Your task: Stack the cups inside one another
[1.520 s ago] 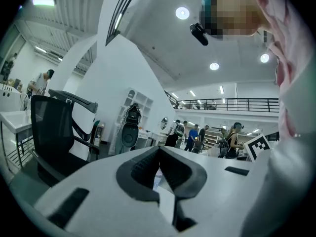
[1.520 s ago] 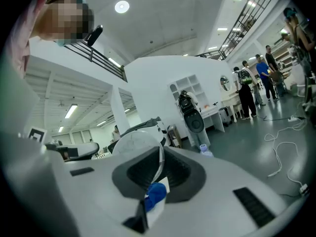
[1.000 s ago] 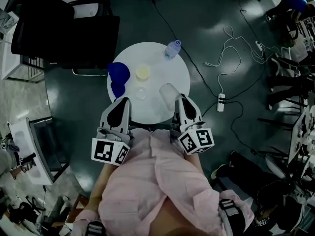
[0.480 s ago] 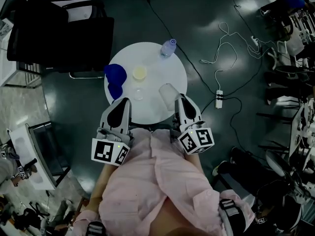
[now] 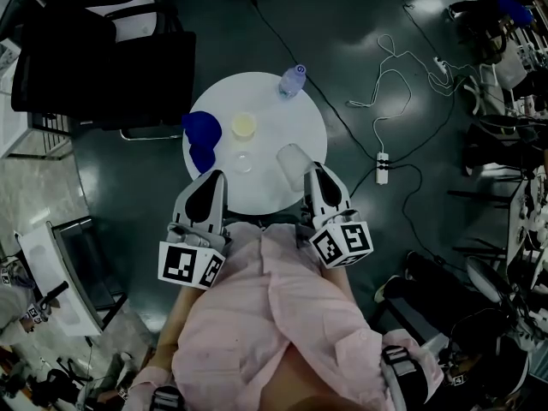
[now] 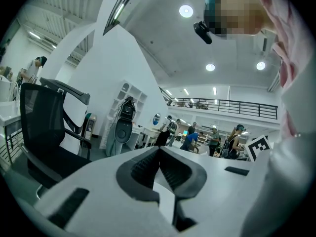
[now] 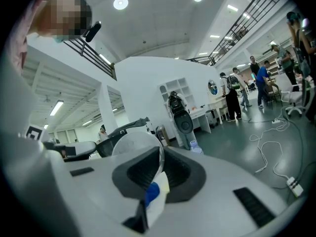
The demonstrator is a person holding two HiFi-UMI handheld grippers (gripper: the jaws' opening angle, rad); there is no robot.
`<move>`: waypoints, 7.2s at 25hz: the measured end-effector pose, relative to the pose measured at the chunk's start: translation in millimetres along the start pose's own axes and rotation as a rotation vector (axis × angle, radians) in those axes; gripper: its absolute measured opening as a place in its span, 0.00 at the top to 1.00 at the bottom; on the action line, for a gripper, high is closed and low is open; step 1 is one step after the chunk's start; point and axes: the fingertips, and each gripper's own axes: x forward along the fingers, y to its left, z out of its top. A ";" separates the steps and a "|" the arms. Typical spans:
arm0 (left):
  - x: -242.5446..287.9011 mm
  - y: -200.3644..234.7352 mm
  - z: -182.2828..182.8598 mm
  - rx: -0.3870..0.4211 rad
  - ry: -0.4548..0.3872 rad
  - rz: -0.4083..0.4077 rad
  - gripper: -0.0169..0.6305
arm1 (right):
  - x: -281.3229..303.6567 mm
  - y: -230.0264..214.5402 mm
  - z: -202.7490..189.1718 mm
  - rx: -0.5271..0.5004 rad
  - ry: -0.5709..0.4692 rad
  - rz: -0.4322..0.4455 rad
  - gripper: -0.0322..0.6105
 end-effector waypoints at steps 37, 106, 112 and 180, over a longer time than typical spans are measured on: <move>2.7 34.4 5.8 -0.038 -0.015 -0.001 0.95 | 44.3 36.3 -8.7 -0.097 0.096 0.076 0.89; 7.2 58.6 -0.8 -0.073 0.026 0.069 0.95 | 135.4 18.6 -267.1 -0.847 0.992 0.425 0.89; 4.8 58.8 -1.4 -0.078 0.024 0.073 0.95 | 133.4 24.6 -264.2 -0.860 0.960 0.449 0.86; 15.4 25.2 -1.2 0.035 0.014 -0.003 0.95 | 32.7 39.7 3.7 -0.175 -0.012 0.144 0.90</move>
